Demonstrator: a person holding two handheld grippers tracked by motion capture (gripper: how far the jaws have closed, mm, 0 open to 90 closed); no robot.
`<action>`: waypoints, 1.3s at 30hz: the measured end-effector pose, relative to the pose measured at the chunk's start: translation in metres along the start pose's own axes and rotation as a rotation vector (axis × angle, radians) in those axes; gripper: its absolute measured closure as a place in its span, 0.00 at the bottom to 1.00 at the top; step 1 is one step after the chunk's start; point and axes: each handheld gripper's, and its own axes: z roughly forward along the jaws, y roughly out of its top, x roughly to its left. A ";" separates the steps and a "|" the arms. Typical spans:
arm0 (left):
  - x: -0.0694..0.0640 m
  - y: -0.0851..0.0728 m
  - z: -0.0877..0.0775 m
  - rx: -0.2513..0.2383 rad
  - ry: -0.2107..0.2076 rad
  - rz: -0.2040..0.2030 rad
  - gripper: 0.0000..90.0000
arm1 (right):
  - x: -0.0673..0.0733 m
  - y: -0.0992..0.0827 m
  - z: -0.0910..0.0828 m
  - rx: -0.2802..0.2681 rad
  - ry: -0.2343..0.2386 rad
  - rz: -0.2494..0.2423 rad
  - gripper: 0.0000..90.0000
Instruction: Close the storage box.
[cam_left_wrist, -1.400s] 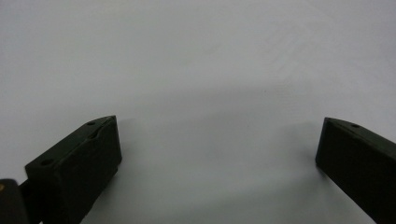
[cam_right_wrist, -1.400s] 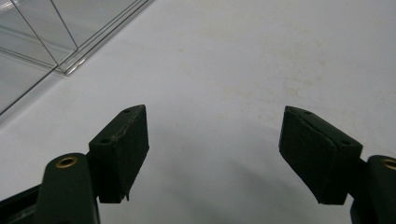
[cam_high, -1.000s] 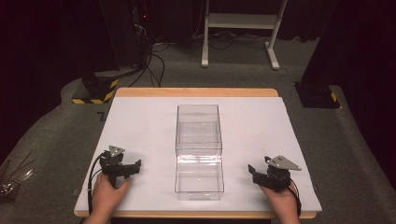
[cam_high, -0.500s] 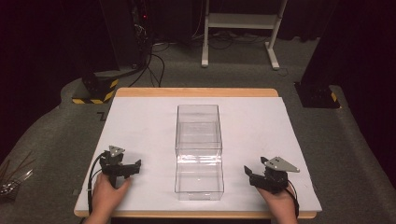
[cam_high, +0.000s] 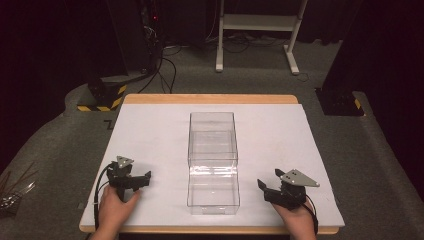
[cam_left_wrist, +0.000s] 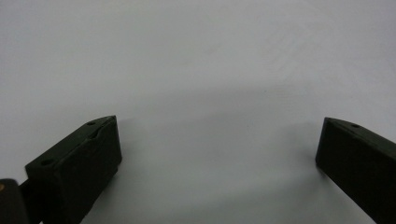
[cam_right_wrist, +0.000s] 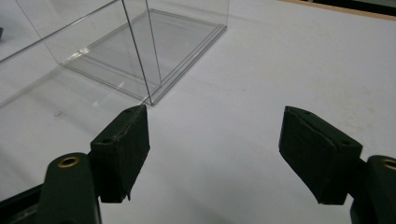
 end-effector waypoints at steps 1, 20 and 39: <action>0.000 0.000 0.000 0.000 0.000 0.000 0.01 | 0.001 0.000 0.000 -0.003 0.003 0.004 0.28; 0.000 0.000 0.000 0.000 0.000 0.000 0.01 | 0.023 0.012 -0.016 -0.055 0.071 -0.017 0.28; 0.000 0.000 0.000 0.000 0.000 0.000 0.01 | 0.055 0.019 -0.029 -0.114 0.192 -0.043 0.24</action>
